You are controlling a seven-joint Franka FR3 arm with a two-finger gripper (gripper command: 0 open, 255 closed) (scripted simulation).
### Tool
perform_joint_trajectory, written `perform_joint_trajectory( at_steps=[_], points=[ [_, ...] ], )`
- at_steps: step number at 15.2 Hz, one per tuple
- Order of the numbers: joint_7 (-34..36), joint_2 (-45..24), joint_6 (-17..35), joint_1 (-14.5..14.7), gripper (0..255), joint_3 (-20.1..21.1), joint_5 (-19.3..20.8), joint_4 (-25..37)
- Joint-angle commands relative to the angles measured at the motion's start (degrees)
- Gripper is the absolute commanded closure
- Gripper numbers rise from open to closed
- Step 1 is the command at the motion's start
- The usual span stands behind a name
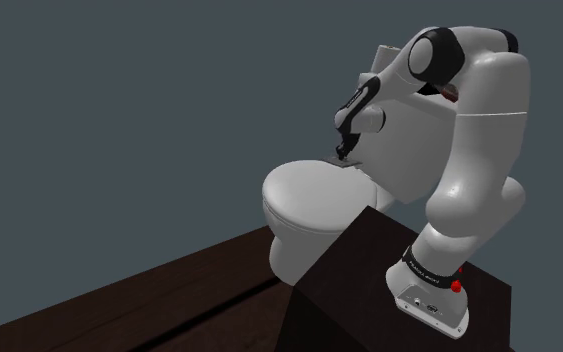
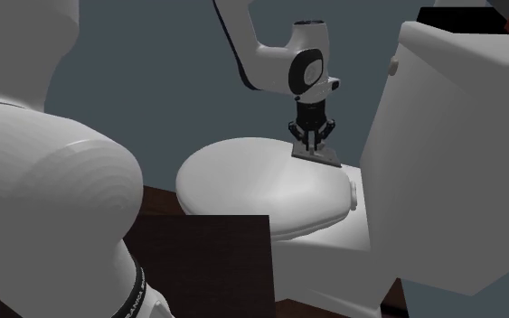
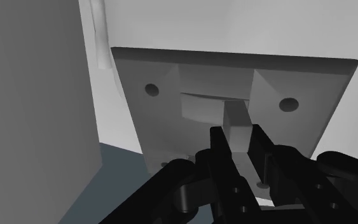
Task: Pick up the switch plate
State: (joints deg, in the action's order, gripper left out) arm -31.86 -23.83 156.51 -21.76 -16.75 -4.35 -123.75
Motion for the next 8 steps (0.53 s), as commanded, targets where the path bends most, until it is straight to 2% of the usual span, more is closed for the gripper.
perform_joint_trajectory(
  at_steps=[1, 8],
  points=[
    [0.1, 1.5, -1.4, 0.2, 255, -0.5, 0.5, 0.0],
    [0.8, 4.7, -4.6, 1.0, 255, -1.5, 2.0, 0.1]
  ],
)
